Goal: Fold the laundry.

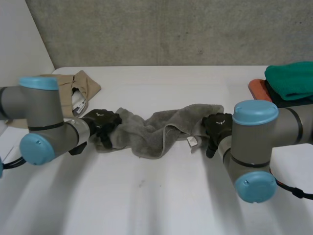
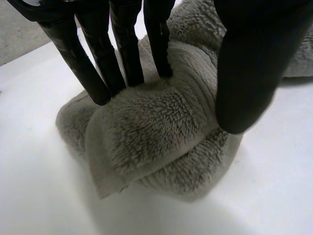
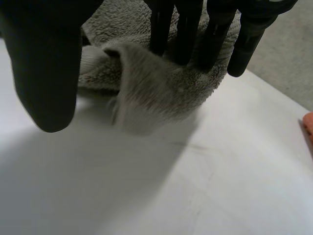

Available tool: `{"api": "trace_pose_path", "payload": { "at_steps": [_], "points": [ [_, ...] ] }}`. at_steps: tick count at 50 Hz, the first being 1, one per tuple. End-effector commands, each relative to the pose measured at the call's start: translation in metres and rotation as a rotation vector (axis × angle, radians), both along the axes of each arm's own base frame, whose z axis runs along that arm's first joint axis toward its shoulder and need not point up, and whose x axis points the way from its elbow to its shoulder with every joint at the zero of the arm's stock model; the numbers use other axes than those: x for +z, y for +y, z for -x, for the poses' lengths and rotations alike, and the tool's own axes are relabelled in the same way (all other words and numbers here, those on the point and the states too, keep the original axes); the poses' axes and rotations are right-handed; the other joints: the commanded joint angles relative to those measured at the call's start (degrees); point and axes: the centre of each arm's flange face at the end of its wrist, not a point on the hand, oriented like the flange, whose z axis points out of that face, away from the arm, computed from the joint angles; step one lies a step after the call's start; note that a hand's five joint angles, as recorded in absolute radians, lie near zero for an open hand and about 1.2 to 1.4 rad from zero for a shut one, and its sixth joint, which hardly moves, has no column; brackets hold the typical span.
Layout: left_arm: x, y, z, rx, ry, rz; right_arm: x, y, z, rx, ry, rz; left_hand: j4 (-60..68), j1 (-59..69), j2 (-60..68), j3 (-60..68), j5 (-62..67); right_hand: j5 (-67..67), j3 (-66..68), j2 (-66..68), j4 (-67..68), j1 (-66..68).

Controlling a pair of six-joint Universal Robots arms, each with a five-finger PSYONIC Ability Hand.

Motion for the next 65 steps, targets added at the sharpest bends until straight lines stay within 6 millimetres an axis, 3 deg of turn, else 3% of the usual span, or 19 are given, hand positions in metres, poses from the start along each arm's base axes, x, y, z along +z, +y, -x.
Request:
{"api": "trace_pose_path", "payload": {
  "at_steps": [1,3,7,11,12,15,16,21,26,31,35,36,40,43,48,53,55,57,65],
  "points": [
    [0.012,-0.012,0.015,0.049,-0.027,0.079,-0.005,-0.028,-0.010,-0.014,-0.004,0.058,43.9,42.4,43.5,43.5,44.0,31.1,31.7,32.7,31.7,31.6],
    [0.022,-0.020,0.021,0.060,-0.024,0.133,-0.003,-0.040,-0.014,-0.010,-0.005,0.105,43.9,42.5,43.6,43.5,44.1,56.7,57.2,58.3,57.3,57.1],
    [0.053,-0.041,0.030,0.067,0.022,0.263,0.012,-0.076,-0.021,0.006,-0.004,0.283,43.9,42.5,43.6,43.5,44.1,56.8,57.3,58.4,57.4,57.2],
    [0.116,-0.071,0.029,0.090,0.108,0.500,0.070,-0.121,-0.032,0.053,-0.019,0.624,43.9,42.5,43.6,43.5,44.1,56.8,57.3,58.4,57.4,57.2],
    [0.147,-0.081,0.026,0.103,0.153,0.616,0.104,-0.136,-0.033,0.060,-0.042,0.792,43.9,42.5,43.6,43.5,44.1,56.8,57.3,58.4,57.4,57.2],
    [0.198,-0.090,0.019,0.137,0.243,0.819,0.159,-0.148,-0.030,0.060,-0.120,1.038,43.9,42.5,43.6,43.5,44.1,56.8,57.3,58.4,57.4,57.2],
    [0.226,-0.093,0.013,0.169,0.318,0.924,0.192,-0.150,-0.026,0.055,-0.182,1.175,43.9,42.5,43.6,43.5,44.1,56.8,57.3,58.4,57.4,57.2],
    [0.271,-0.088,0.005,0.205,0.545,1.063,0.235,-0.151,-0.012,0.050,-0.355,1.294,43.9,42.5,43.6,43.5,44.1,56.8,57.3,58.4,57.4,57.2],
    [0.246,-0.089,0.008,0.192,0.528,0.965,0.234,-0.151,-0.008,0.128,-0.405,1.195,43.9,42.5,43.6,43.5,44.1,56.8,57.3,58.4,57.4,57.2],
    [0.187,-0.093,0.008,0.218,0.404,0.814,0.205,-0.153,-0.004,0.189,-0.370,1.040,43.9,42.5,43.6,43.5,44.1,56.8,57.3,58.4,57.4,57.2],
    [0.136,-0.087,0.006,0.227,0.289,0.667,0.164,-0.152,0.003,0.193,-0.320,0.870,43.9,42.5,43.6,43.5,44.1,56.8,57.3,58.4,57.4,57.2],
    [0.114,-0.081,0.005,0.225,0.241,0.589,0.141,-0.148,0.005,0.188,-0.294,0.772,43.9,42.5,43.6,43.5,44.1,56.8,57.3,58.4,57.4,57.2],
    [0.063,-0.055,0.002,0.210,0.125,0.379,0.079,-0.130,0.015,0.173,-0.224,0.485,43.9,42.5,43.6,43.5,44.1,56.8,57.3,58.4,57.4,57.2],
    [0.034,-0.032,-0.006,0.203,0.032,0.234,0.046,-0.113,0.022,0.168,-0.173,0.319,43.9,42.5,43.6,43.5,44.1,56.8,57.3,58.4,57.4,57.2],
    [0.018,-0.003,-0.020,0.194,-0.067,0.076,0.008,-0.081,0.039,0.167,-0.058,0.074,43.9,42.5,43.6,43.5,44.1,56.8,57.3,58.4,57.4,57.2],
    [0.022,0.019,-0.023,0.160,-0.099,0.002,0.013,-0.066,0.049,0.174,0.018,0.015,39.3,37.8,38.9,38.9,39.4,56.8,57.3,58.4,57.4,57.2],
    [0.029,0.023,-0.023,0.140,-0.087,0.000,0.018,-0.062,0.052,0.178,0.037,0.007,12.5,11.0,12.1,12.1,12.6,56.8,57.3,58.4,57.4,57.2],
    [0.032,0.025,-0.023,0.132,-0.080,0.007,0.020,-0.060,0.053,0.178,0.044,0.005,-3.3,-4.7,-3.6,-3.6,-3.1,56.8,57.3,58.4,57.4,57.2],
    [0.045,0.029,-0.032,0.132,-0.062,0.039,0.024,-0.053,0.056,0.166,0.042,0.000,-5.9,-7.3,-6.2,-6.2,-5.7,56.8,57.3,58.4,57.4,57.2]
  ]
}}
